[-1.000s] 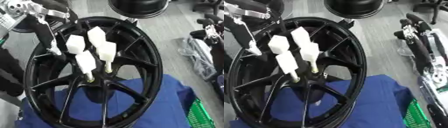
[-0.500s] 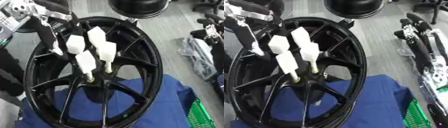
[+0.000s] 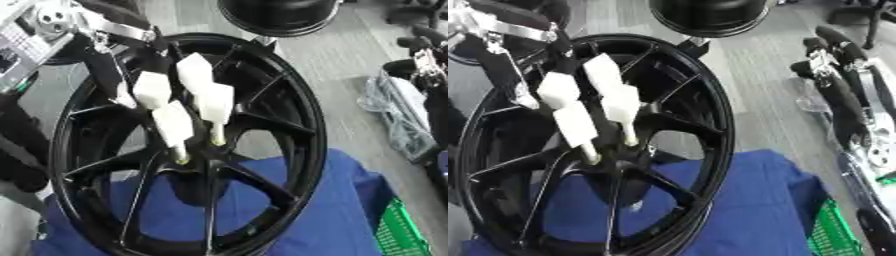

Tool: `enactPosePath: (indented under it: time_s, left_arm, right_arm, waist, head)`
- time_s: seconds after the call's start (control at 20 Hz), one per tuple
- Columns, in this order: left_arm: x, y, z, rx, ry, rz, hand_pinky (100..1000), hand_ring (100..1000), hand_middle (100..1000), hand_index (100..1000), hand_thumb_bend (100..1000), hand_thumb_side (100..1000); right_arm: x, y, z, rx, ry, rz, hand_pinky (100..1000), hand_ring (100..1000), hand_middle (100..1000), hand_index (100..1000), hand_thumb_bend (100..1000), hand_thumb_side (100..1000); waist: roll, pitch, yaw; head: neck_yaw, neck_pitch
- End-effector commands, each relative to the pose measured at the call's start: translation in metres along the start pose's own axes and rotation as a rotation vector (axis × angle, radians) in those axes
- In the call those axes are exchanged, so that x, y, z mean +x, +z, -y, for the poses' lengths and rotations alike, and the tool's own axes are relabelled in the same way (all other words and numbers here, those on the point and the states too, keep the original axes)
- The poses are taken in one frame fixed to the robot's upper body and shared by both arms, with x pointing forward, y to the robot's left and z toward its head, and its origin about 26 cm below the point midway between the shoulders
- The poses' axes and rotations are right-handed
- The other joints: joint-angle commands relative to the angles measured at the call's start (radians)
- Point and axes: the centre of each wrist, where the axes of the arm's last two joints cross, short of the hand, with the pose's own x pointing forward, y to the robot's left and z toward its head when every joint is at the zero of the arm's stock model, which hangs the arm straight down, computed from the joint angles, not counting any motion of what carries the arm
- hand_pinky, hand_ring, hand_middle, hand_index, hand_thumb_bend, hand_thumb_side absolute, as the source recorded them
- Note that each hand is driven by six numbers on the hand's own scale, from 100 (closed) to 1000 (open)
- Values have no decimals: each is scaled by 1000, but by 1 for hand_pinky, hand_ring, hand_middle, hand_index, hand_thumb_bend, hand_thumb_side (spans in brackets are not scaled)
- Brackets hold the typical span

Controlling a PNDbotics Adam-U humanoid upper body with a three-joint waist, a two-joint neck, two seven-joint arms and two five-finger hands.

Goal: Pull the pin out of the wheel hub.

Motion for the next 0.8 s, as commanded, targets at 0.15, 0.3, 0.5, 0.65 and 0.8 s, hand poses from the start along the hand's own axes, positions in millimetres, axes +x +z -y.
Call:
enactPosePath:
  time_s: [0.15,0.3,0.5,0.65,0.8]
  left_arm:
    - [4,14,-15,53,-2,-26,708,606,496,510,378,100]
    - [6,15,-16,59,3,-34,686,580,467,449,353,100]
    - [9,21,-19,88,-18,-53,639,539,422,349,410,100]
    - [18,37,-26,172,-103,-63,601,515,405,322,428,100]
    - [24,58,-37,282,-112,-45,586,510,364,292,389,100]
  right_arm:
    - [7,-3,3,4,9,22,756,653,789,899,100,616]
    - [7,-3,3,4,9,22,755,652,789,899,100,616]
    - [7,-3,3,3,10,22,755,651,787,899,100,616]
    - [6,-3,3,2,11,19,755,650,787,899,100,617]
    - [5,-2,3,4,13,15,755,650,787,899,100,618]
  waist:
    - [-5,-25,-1]
    - [-5,-25,0]
    - [-5,-25,0]
    - [-5,-26,2]
    - [-6,-27,4]
  head:
    - [2,-2]
    - [2,-3]
    - [2,-1]
    - [-1,2]
    - [-2,3]
